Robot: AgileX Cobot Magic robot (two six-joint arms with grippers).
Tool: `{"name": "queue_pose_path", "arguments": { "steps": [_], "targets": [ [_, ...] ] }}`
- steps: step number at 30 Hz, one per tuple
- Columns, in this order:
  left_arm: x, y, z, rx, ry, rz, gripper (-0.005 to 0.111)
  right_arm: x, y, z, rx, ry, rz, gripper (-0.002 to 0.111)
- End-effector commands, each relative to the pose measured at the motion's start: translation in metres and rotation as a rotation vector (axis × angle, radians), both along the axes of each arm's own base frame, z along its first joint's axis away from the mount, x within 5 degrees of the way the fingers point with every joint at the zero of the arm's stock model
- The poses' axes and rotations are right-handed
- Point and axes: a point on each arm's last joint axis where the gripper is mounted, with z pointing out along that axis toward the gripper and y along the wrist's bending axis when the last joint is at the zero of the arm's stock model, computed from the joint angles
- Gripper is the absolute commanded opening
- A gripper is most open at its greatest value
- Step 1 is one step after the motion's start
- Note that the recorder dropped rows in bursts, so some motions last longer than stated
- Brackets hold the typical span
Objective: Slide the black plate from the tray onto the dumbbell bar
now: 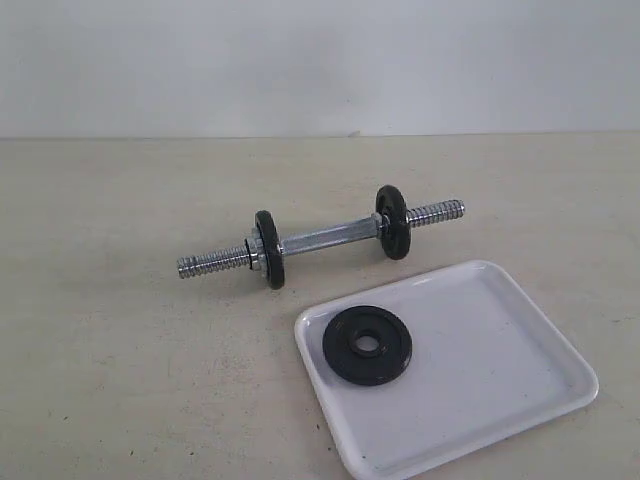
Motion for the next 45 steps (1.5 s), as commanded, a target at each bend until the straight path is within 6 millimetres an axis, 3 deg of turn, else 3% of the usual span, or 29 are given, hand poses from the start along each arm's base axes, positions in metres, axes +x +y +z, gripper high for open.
{"name": "queue_pose_path", "arguments": {
  "steps": [1,38,45],
  "targets": [
    [0.000,0.000,-0.001,0.003,0.003,0.003,0.004,0.000,0.000,0.001,-0.012,-0.014,-0.004,0.000],
    [0.000,0.000,-0.001,0.003,0.003,0.003,0.004,0.000,0.000,0.001,-0.012,-0.014,-0.004,0.000],
    [0.002,-0.002,0.012,0.008,-0.138,-0.020,0.004,0.000,-0.001,0.003,-0.014,-0.030,-0.006,0.000]
  ]
}}
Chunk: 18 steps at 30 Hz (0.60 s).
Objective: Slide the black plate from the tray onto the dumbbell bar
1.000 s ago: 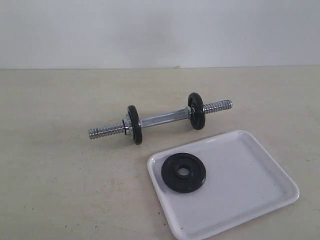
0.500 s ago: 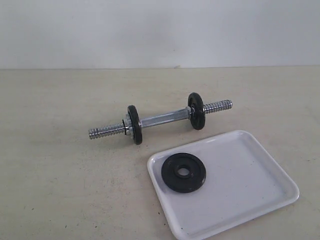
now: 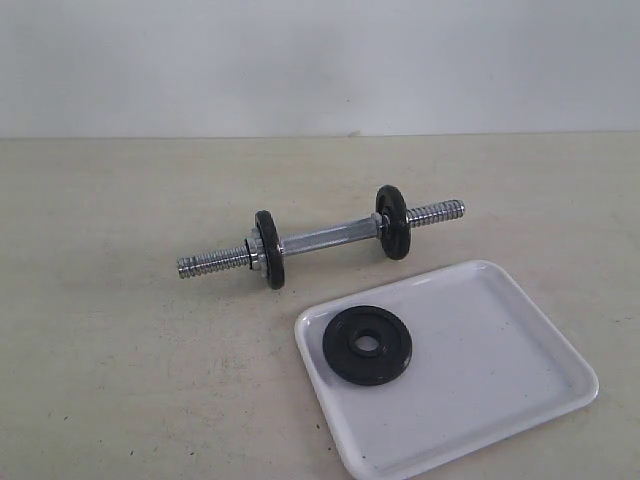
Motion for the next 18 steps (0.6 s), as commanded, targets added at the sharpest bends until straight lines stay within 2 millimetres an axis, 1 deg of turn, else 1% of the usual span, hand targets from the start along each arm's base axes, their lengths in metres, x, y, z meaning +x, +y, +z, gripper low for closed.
{"name": "queue_pose_path", "arguments": {
  "steps": [1,3,5,7,9,10,12,14,18],
  "targets": [
    [0.002,-0.002,0.015,0.010,-0.178,-0.027,0.004,0.000,-0.001,0.002,-0.013,-0.024,-0.005,0.000],
    [0.001,-0.005,0.032,0.017,-0.364,-0.057,0.004,0.000,-0.001,0.002,-0.013,-0.024,-0.005,0.000],
    [-0.005,-0.009,0.052,0.027,-0.594,-0.096,0.004,0.000,-0.001,0.002,-0.013,-0.024,-0.005,0.000],
    [-0.016,-0.012,0.071,0.037,-0.830,-0.135,0.004,0.000,-0.001,0.002,-0.013,-0.024,-0.005,0.000],
    [-0.028,-0.015,0.084,0.046,-1.033,-0.169,0.004,0.000,-0.001,0.002,-0.013,-0.024,-0.005,0.000],
    [-0.036,-0.017,0.090,0.050,-1.135,-0.186,0.004,0.000,-0.001,0.002,-0.013,-0.024,-0.005,0.000],
    [-0.047,-0.018,0.097,0.056,-1.285,-0.211,0.004,0.000,-0.001,0.002,-0.013,-0.024,-0.005,0.000],
    [-0.056,-0.019,0.101,0.047,-1.386,-0.235,0.004,0.000,-0.001,0.002,-0.013,-0.024,-0.005,0.000],
    [-0.060,-0.020,0.102,-0.058,-1.422,-0.303,0.004,0.000,-0.001,0.002,-0.013,-0.024,-0.005,0.000]
  ]
}}
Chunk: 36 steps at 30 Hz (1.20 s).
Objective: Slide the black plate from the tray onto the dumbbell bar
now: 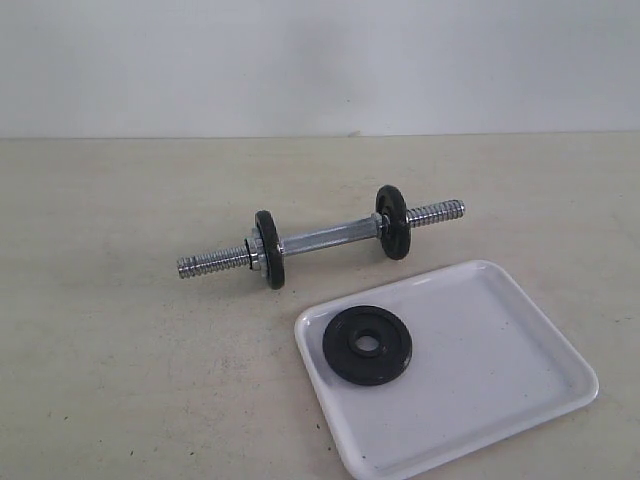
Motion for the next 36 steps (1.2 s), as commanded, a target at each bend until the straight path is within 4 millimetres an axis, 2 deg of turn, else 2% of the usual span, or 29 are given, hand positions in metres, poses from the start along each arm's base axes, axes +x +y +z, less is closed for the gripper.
{"name": "queue_pose_path", "arguments": {
  "steps": [1,18,25,36],
  "targets": [
    [-0.006,-0.001,0.001,-0.034,-0.053,-0.125,0.004,0.000,0.000,0.002,-0.012,-0.016,-0.004,0.000],
    [-0.007,-0.016,-0.002,0.009,0.025,-0.464,0.004,0.000,0.000,0.002,-0.012,-0.016,-0.004,0.000],
    [-0.010,-0.022,-0.003,0.079,0.018,-0.485,0.004,0.000,0.000,0.002,-0.012,-0.016,-0.004,0.000],
    [-0.010,-0.020,-0.003,0.064,0.014,-0.487,0.004,0.000,0.000,0.002,-0.012,-0.016,-0.004,0.000]
  ]
}}
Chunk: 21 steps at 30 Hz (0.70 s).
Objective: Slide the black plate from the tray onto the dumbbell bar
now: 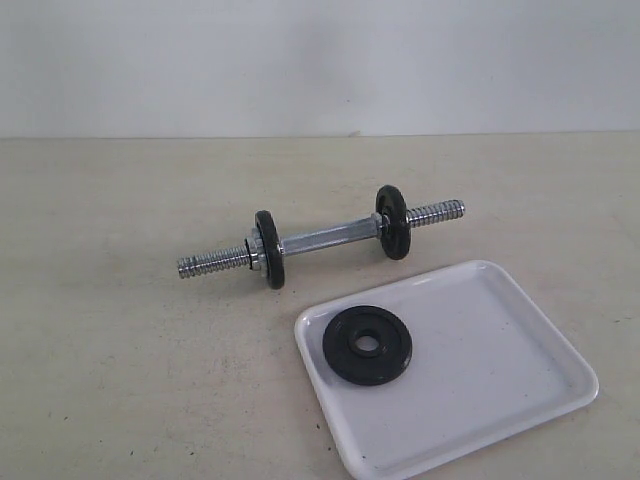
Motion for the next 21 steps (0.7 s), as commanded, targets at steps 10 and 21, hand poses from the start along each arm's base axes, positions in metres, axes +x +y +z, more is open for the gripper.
{"name": "queue_pose_path", "arguments": {
  "steps": [10,21],
  "targets": [
    [-0.014,0.007,0.040,-0.078,-0.070,0.029,0.004,0.000,0.000,0.001,-0.012,-0.014,-0.004,0.000],
    [-0.037,0.005,0.114,0.123,0.108,0.445,0.004,0.000,0.000,0.001,-0.012,-0.014,-0.004,0.000]
  ]
}}
